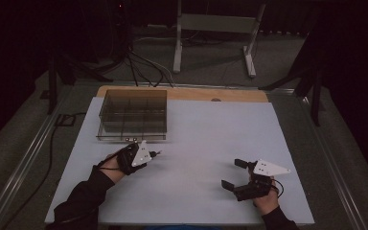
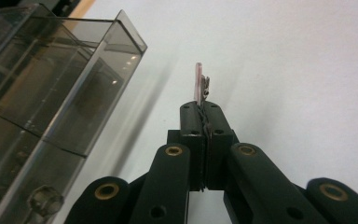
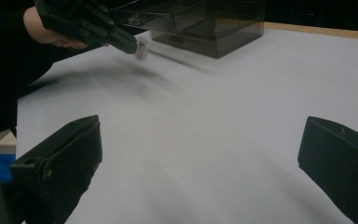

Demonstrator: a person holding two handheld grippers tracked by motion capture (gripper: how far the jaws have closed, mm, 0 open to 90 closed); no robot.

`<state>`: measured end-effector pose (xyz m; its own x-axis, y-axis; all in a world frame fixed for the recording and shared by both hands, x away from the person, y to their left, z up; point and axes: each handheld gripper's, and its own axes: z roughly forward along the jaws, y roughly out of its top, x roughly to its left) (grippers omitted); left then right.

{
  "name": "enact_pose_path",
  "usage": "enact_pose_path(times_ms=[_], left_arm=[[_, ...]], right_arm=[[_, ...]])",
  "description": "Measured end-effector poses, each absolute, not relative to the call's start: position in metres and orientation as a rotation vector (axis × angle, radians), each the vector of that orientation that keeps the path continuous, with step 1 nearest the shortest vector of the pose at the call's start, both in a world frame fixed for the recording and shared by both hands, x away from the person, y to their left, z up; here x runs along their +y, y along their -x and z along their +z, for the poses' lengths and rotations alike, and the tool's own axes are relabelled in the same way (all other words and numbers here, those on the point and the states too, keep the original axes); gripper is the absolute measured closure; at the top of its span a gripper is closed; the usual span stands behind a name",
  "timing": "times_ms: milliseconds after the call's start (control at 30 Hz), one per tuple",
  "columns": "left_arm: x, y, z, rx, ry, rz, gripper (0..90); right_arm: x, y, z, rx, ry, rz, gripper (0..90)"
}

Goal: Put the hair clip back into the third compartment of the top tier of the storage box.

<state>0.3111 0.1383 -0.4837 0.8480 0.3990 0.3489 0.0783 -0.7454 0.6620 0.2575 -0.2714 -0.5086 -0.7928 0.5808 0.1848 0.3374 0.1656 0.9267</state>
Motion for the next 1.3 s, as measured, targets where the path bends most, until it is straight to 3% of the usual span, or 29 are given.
enact_pose_path(times_ms=[233, 467, 1300], left_arm=[[0.139, -0.311, -0.479, 0.361, -2.333, 0.569, 90.0], [0.149, -0.315, -0.469, 0.451, -2.215, 0.417, 90.0], [0.154, -0.325, -0.447, 0.566, -2.098, 0.326, 90.0]], right_arm=[[-0.271, -0.257, -0.509, 2.227, -0.895, 1.675, 0.0], [-0.271, -0.257, -0.509, 2.227, -0.894, 1.672, 0.0], [-0.271, -0.258, -0.510, 2.232, -0.895, 1.666, 0.0]])
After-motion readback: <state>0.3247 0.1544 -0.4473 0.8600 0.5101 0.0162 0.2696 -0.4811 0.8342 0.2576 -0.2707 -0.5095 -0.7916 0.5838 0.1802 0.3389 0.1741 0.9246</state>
